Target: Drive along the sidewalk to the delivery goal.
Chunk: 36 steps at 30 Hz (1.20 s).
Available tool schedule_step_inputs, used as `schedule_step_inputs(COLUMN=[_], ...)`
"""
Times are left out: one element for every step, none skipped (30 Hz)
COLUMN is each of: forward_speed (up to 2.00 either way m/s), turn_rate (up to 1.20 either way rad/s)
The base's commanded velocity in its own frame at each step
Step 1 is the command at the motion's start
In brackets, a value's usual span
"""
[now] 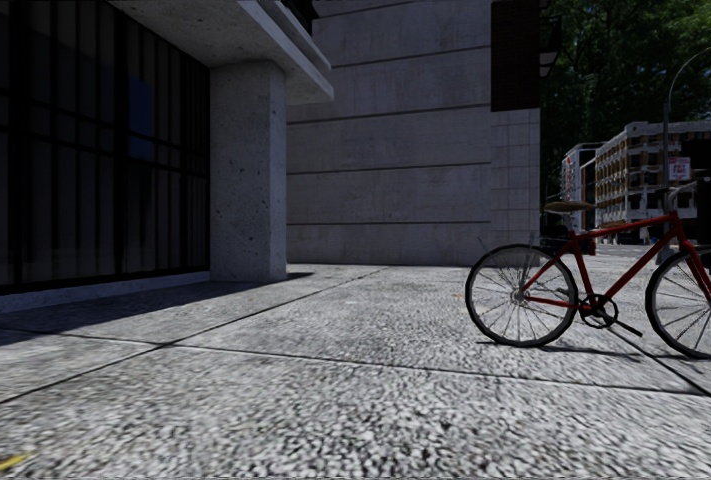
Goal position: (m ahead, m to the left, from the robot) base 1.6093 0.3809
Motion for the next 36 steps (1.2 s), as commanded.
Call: schedule_step_inputs(forward_speed=[1.12,1.12,1.12,1.12,1.12,1.12,1.12,1.12,1.12,1.12,1.12,1.13,1.13,1.13,1.13,1.13,1.13,1.13,1.13,1.12,1.12,1.12,1.12,1.12,1.12,1.12,1.12,1.12,1.12,1.12,1.12,1.13,1.13,1.14,1.14,1.14], turn_rate=[-0.41,-0.41,-0.41,-0.41,-0.41,-0.41,-0.40,-0.39,-0.39,-0.39,-0.39,-0.36,-0.18,-0.18,0.00,0.00,0.00,0.00,0.00,0.00,0.00,0.00,0.11,0.20,0.20,0.30,0.34,0.34,0.35,0.36,0.38,0.39,0.39,0.44,0.48,0.51])
